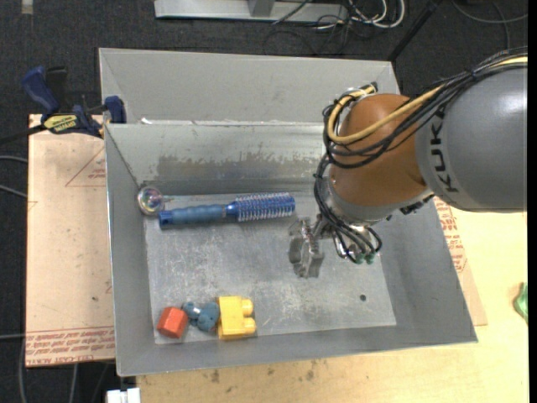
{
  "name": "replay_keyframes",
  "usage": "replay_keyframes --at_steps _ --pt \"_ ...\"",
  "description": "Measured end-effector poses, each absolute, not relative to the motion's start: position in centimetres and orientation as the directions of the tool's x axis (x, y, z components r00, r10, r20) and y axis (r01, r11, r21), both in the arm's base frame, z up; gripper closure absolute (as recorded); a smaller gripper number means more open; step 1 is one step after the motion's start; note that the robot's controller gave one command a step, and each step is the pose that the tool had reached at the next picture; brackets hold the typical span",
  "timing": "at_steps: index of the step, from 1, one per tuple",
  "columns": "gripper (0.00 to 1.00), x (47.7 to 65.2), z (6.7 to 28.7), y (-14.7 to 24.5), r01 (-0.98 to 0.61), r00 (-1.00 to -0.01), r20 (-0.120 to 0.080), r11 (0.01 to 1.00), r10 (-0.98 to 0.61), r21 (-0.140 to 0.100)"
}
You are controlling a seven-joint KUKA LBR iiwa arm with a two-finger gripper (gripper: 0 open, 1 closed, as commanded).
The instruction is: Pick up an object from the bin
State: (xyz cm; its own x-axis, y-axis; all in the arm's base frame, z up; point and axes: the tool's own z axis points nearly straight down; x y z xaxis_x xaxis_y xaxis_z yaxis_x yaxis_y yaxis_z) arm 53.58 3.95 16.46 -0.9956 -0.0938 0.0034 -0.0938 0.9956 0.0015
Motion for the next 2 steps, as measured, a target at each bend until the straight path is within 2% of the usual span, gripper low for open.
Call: replay_keyframes --at_steps 1,2 --pt "0.00 53.6 16.7 4.0 -0.094 -0.996 -0.001 0.996 -0.094 0.001" --pt "0.00 63.7 16.4 1.4 -0.276 -0.961 -0.008 0.961 -0.276 -0.002"
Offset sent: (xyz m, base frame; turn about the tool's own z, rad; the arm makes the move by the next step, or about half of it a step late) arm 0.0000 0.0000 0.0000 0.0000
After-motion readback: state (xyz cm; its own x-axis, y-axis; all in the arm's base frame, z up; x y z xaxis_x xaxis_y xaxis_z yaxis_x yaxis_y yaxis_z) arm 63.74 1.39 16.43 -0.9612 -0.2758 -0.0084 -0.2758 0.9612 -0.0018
